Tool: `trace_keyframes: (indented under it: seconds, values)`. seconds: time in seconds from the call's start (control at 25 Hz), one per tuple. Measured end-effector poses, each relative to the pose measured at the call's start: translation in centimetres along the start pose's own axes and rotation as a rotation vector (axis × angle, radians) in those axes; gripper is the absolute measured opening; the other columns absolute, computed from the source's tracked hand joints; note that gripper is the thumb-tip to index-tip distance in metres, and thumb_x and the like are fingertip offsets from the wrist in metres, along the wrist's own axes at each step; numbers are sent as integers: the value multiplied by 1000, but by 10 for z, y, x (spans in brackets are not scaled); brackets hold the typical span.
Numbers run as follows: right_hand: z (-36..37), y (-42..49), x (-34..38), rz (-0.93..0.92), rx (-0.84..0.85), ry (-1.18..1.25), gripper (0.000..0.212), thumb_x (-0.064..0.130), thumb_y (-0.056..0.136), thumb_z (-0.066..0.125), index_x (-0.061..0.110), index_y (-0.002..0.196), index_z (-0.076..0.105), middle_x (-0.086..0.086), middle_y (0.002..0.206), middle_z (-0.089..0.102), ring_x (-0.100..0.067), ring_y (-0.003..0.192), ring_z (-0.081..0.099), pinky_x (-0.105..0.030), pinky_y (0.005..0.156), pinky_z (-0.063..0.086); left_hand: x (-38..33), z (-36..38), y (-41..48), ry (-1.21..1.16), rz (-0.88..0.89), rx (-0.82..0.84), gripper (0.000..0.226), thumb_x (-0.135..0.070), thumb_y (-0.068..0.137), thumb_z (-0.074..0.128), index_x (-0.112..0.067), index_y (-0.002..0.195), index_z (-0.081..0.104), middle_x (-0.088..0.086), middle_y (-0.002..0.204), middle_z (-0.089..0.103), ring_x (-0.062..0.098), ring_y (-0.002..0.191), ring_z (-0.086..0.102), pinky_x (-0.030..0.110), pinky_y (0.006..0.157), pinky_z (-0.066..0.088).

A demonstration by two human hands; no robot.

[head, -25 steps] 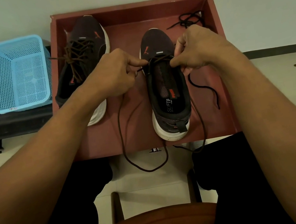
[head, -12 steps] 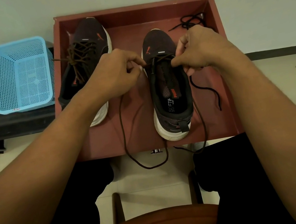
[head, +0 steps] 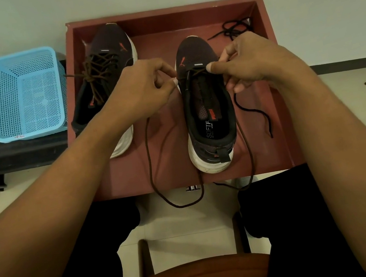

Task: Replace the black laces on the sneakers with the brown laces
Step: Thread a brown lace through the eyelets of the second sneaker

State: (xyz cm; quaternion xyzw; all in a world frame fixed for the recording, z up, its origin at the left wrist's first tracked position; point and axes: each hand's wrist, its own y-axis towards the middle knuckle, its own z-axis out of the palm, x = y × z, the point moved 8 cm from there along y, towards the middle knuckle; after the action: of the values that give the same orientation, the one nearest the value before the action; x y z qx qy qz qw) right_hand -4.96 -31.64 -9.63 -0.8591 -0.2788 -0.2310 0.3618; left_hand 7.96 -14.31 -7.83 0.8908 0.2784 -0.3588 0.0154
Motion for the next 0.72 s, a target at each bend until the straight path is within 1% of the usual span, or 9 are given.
trace_keyframes:
  seconds: [0.12, 0.2, 0.28, 0.36, 0.4, 0.52, 0.6, 0.64, 0.72]
  values:
    - [-12, -6, 11, -107, -141, 45, 23, 36, 100, 70, 16, 89, 72, -4, 79, 78, -18, 69, 76, -35, 67, 65, -3, -4, -2, -340, -34, -3, 17, -22, 104, 64, -16, 118, 70, 7, 77, 71, 14, 53, 62, 34, 64, 63]
    - [-17, -15, 30, -250, -208, 105, 15, 31, 99, 71, 19, 91, 74, 0, 79, 77, -10, 66, 74, -30, 66, 64, -8, -5, -2, -655, -48, 3, 21, -15, 104, 62, -6, 122, 68, 7, 76, 62, 14, 56, 55, 31, 60, 59]
    - [-1, -24, 51, -375, -90, 106, 9, 27, 97, 72, 19, 96, 77, 1, 85, 78, -12, 75, 76, -32, 73, 65, -12, -6, 0, -907, -39, -13, 25, -8, 106, 56, 1, 127, 63, 5, 80, 59, 14, 62, 55, 29, 63, 55]
    - [23, -32, 67, -466, 67, -47, 12, 30, 93, 74, 21, 98, 80, 2, 90, 77, -15, 84, 74, -37, 82, 62, -15, -6, 3, -1117, -29, -55, 26, -1, 107, 47, 3, 130, 59, 6, 86, 60, 15, 70, 59, 29, 67, 54]
    - [34, -36, 72, -497, 128, -137, 13, 36, 92, 74, 25, 98, 80, 6, 90, 76, -11, 85, 72, -35, 81, 60, -15, -6, 3, -1202, -36, -85, 27, 2, 106, 44, 3, 129, 59, 6, 87, 60, 15, 73, 59, 29, 69, 53]
    - [55, -41, 79, -537, 213, -234, 22, 55, 88, 75, 36, 97, 81, 20, 89, 74, 4, 85, 67, -19, 77, 51, -12, -6, 4, -1352, -78, -166, 32, 7, 105, 40, 3, 128, 61, 5, 88, 60, 13, 76, 59, 27, 71, 53]
    - [61, -41, 83, -555, 215, -173, 18, 50, 88, 78, 33, 91, 82, 21, 83, 74, 8, 78, 65, -11, 71, 44, -11, -6, 5, -1399, -97, -196, 34, 9, 105, 39, 3, 128, 63, 6, 90, 60, 13, 77, 61, 25, 73, 53]
    - [61, -41, 86, -563, 209, -125, 14, 42, 89, 80, 28, 87, 82, 17, 78, 74, 7, 73, 64, -15, 69, 45, -10, -7, 6, -1402, -103, -209, 35, 9, 105, 38, 2, 128, 63, 6, 91, 60, 12, 77, 62, 25, 73, 54]
    - [53, -40, 87, -542, 181, 7, 16, 30, 88, 79, 16, 82, 80, -3, 82, 76, -6, 74, 66, -36, 74, 52, -3, -9, 8, -1350, -124, -237, 35, 8, 106, 37, 2, 128, 64, 6, 91, 61, 12, 75, 62, 25, 72, 53]
